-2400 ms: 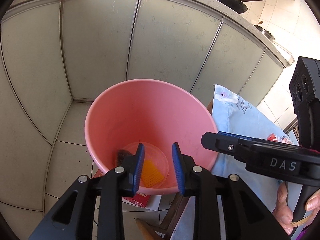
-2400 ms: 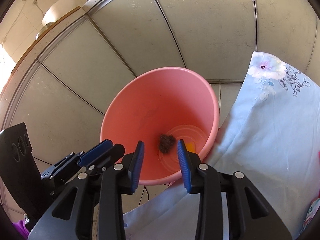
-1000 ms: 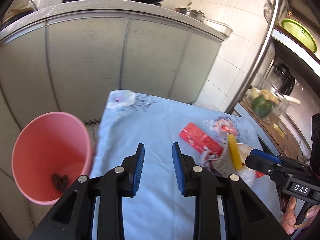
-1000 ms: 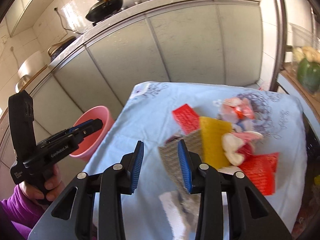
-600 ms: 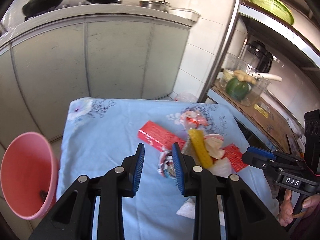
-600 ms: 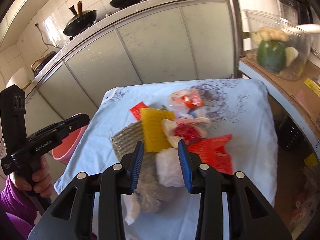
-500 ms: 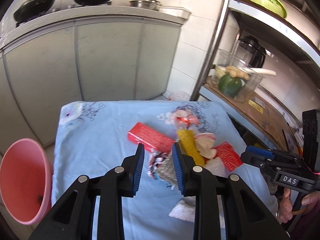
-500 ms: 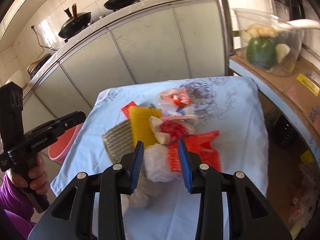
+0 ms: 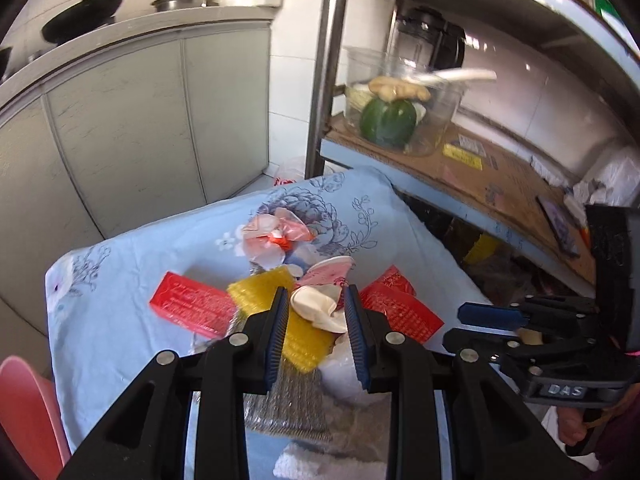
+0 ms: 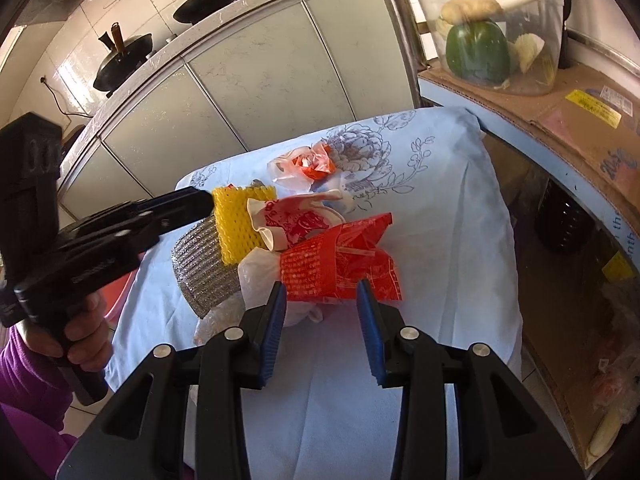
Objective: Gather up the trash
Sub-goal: 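Grasp the white paper cup with the left tool while the right tool grasps the red plastic bag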
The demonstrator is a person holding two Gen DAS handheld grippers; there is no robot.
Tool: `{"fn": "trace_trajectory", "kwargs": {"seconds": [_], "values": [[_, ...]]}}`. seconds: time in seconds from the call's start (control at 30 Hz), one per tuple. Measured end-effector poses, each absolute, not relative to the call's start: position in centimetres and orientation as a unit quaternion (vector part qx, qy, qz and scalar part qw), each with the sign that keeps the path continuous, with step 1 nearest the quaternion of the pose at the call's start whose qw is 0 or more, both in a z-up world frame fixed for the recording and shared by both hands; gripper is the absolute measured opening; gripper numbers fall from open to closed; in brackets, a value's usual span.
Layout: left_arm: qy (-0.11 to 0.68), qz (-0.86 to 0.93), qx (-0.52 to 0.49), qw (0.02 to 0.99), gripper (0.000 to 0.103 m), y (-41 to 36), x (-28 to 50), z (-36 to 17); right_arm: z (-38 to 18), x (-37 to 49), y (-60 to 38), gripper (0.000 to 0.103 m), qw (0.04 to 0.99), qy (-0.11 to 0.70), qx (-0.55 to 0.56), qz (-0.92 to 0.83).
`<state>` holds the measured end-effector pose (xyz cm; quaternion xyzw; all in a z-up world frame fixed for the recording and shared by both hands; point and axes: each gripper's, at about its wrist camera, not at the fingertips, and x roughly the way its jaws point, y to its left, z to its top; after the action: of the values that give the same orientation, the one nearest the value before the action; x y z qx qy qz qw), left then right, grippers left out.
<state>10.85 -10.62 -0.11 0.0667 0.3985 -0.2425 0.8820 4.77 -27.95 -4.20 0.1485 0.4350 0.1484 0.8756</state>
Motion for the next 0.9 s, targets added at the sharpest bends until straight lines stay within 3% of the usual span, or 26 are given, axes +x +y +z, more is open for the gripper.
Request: {"fn": "trace_trajectory", "kwargs": {"seconds": [0.07, 0.1, 0.13, 0.27, 0.37, 0.53, 0.57, 0.63, 0.9], "values": [[0.403, -0.245, 0.087, 0.878, 0.028, -11.6, 11.5, -0.8, -4.3, 4.7, -28.2, 0.04, 0.875, 0.435, 0.15, 0.15], [0.404, -0.246, 0.098, 0.876, 0.028, -12.1, 11.9, -1.1, -4.3, 4.6, -28.3, 0.048, 0.875, 0.435, 0.15, 0.15], [0.405, -0.246, 0.105, 0.874, 0.028, -12.4, 12.1, -1.3, -4.3, 4.5, -28.5, 0.05, 0.876, 0.433, 0.152, 0.15], [0.41, -0.256, 0.138, 0.865, 0.028, -13.9, 12.9, -2.1, -4.3, 4.5, -28.9, 0.051, 0.877, 0.427, 0.159, 0.151], [0.41, -0.256, 0.168, 0.859, 0.038, -14.7, 13.5, -2.8, -4.6, 4.5, -29.1, 0.051, 0.875, 0.429, 0.165, 0.15], [0.407, -0.235, 0.208, 0.858, 0.039, -15.0, 14.2, -3.8, -5.1, 4.4, -29.2, 0.051, 0.872, 0.436, 0.167, 0.15], [0.405, -0.233, 0.209, 0.859, 0.039, -14.9, 14.2, -3.9, -5.2, 4.4, -29.1, 0.051, 0.871, 0.436, 0.167, 0.151], [0.404, -0.233, 0.207, 0.86, 0.027, -14.5, 14.1, -4.0, -5.2, 4.5, -29.0, 0.051, 0.871, 0.436, 0.168, 0.154], [0.377, -0.223, 0.183, 0.88, 0.025, -12.7, 12.7, -2.4, -5.1, 4.8, -27.9, 0.051, 0.869, 0.434, 0.169, 0.167]]}}
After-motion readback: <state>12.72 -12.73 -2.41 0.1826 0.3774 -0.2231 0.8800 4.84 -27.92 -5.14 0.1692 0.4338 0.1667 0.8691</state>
